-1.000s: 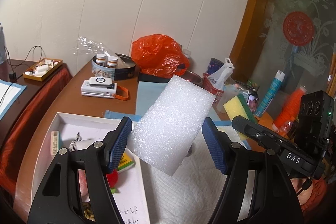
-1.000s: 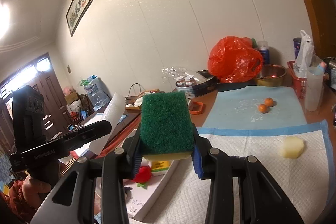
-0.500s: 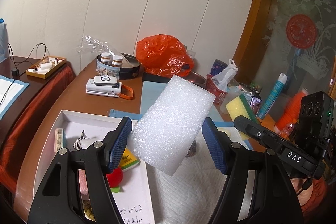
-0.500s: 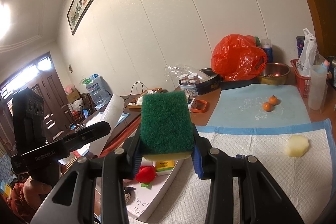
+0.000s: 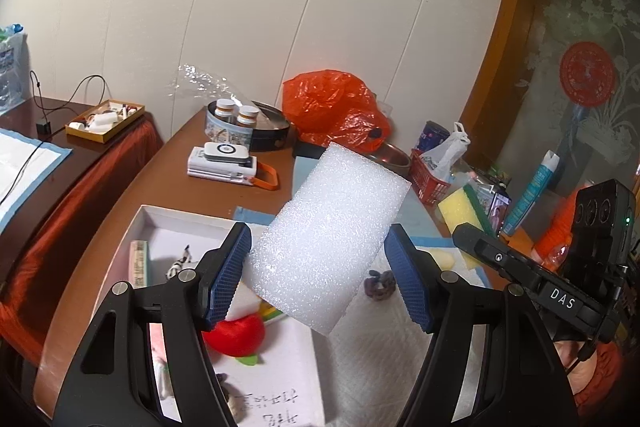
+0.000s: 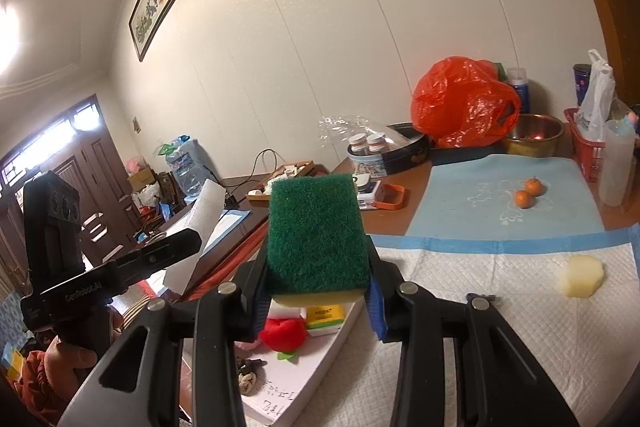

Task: Organize soft objects
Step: 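Carry the foam strip in the left gripper over the tray while the right gripper carries the scouring sponge, then open the left gripper dropping the foam strip into the tray while the right gripper drops the scouring sponge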

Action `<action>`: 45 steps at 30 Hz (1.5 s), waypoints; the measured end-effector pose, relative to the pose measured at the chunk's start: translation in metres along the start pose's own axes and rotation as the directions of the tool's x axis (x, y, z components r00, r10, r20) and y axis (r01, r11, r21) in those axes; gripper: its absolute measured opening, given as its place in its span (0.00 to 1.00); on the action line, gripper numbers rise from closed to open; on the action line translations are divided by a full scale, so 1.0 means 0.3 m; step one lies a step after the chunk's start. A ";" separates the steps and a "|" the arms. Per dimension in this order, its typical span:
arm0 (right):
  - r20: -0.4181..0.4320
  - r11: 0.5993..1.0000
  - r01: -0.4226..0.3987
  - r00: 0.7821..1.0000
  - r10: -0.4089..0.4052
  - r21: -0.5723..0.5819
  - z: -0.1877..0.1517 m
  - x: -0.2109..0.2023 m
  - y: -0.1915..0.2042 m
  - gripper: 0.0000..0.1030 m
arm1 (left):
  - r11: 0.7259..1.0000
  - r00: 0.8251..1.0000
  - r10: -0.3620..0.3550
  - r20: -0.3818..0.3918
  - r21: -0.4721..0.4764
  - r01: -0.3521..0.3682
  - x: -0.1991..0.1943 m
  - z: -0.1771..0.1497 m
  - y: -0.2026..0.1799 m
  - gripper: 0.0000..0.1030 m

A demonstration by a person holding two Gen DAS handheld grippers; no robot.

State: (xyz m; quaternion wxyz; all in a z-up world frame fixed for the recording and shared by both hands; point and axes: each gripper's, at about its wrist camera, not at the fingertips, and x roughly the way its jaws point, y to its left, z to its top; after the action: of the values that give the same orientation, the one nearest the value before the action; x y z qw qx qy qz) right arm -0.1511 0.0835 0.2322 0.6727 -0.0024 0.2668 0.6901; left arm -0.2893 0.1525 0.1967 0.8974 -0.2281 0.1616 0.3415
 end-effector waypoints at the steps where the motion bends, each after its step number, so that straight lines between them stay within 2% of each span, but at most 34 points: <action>1: -0.002 1.000 -0.002 1.000 0.002 -0.001 -0.002 0.005 0.004 0.38 | 1.000 1.000 0.002 -0.001 -0.004 -0.002 -0.003 -0.001 0.010 0.68; 15: -0.024 1.000 -0.014 1.000 0.014 -0.008 -0.013 0.083 0.067 0.38 | 0.998 0.998 0.059 -0.003 -0.037 -0.059 -0.034 -0.007 0.139 0.68; 22: -0.098 0.999 -0.038 0.995 0.036 -0.022 -0.058 0.181 0.108 0.38 | 0.991 0.993 0.112 -0.049 -0.072 -0.115 -0.004 -0.032 0.256 0.68; 26: -0.184 0.996 -0.087 0.980 0.079 -0.034 -0.122 0.255 0.152 0.38 | 0.986 0.985 0.145 -0.091 -0.074 -0.152 0.023 -0.068 0.311 0.68; 29: -0.266 0.992 -0.117 0.959 0.100 -0.049 -0.187 0.318 0.191 0.38 | 0.977 0.972 0.180 -0.149 -0.088 -0.194 0.071 -0.113 0.374 0.68; 35: -0.379 0.988 -0.130 0.921 0.087 -0.087 -0.292 0.422 0.247 0.40 | 0.955 0.935 0.223 -0.274 -0.134 -0.266 0.157 -0.198 0.485 0.69; 37: -0.389 0.989 -0.115 0.919 0.068 -0.098 -0.309 0.439 0.255 0.41 | 0.950 0.931 0.225 -0.286 -0.147 -0.275 0.162 -0.209 0.505 0.76; 39: -0.395 0.989 -0.098 0.918 0.046 -0.111 -0.320 0.453 0.258 0.52 | 0.945 0.932 0.248 -0.265 -0.148 -0.293 0.148 -0.204 0.514 0.89; 41: -0.392 0.990 -0.077 0.920 0.024 -0.120 -0.328 0.459 0.260 0.99 | 0.939 0.933 0.269 -0.240 -0.149 -0.310 0.130 -0.190 0.524 1.00; 45: -0.358 0.989 -0.051 0.934 -0.002 -0.137 -0.324 0.452 0.263 1.00 | 0.928 0.939 0.288 -0.188 -0.186 -0.322 0.091 -0.152 0.555 1.00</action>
State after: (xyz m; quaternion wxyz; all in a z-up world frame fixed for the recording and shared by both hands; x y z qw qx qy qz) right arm -0.2720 0.1767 0.1286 0.6023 -0.1729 0.3341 0.7040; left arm -0.3903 0.2540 0.0963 0.7879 -0.3214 0.2280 0.4733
